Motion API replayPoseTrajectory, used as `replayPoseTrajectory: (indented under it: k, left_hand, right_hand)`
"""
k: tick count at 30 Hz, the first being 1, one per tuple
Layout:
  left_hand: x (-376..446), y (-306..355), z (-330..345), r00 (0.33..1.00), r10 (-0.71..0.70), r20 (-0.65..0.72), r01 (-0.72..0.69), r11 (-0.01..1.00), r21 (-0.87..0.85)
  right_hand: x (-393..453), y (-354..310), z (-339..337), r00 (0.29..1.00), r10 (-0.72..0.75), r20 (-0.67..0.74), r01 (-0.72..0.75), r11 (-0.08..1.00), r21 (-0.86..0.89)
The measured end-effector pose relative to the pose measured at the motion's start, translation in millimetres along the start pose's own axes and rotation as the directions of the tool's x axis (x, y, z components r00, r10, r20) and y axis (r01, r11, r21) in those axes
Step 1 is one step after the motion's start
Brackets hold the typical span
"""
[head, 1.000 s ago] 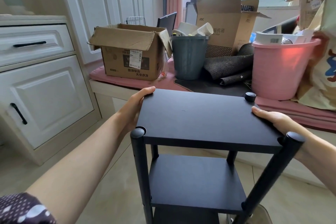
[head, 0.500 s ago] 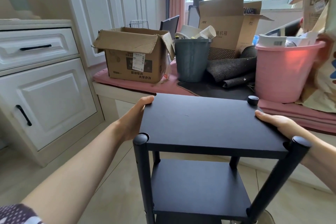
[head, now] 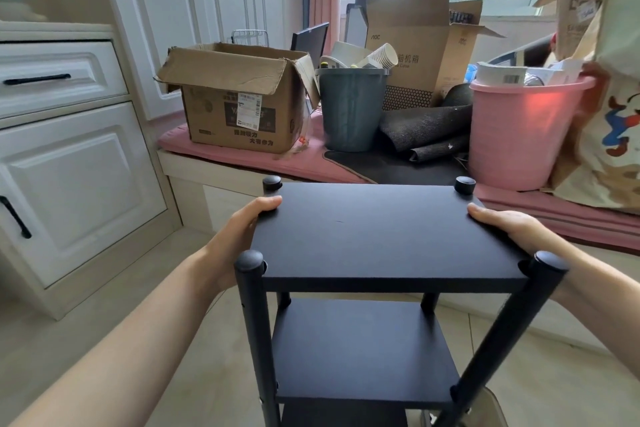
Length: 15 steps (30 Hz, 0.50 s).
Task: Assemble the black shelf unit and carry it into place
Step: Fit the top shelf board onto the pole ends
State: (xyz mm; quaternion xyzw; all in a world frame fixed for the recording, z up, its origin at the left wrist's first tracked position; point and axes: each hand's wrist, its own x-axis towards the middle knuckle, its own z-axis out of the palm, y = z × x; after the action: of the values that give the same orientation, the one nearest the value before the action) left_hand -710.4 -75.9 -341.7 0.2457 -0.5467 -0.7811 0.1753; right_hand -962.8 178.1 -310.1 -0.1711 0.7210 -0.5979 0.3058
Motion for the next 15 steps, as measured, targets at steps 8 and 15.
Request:
replayPoseTrajectory:
  k: [8, 15]
  left_hand:
    - [-7, 11, 16, 0.963, -0.021, -0.269, 0.046, 0.995, 0.085]
    - [-15, 7, 25, 0.966, -0.078, -0.248, 0.073, 0.997, -0.027]
  right_hand:
    - [-3, 1, -6, 0.998, 0.034, 0.052, -0.037, 0.997, 0.061]
    - [-4, 4, -4, 0.998, 0.031, 0.048, -0.035, 0.996, 0.083]
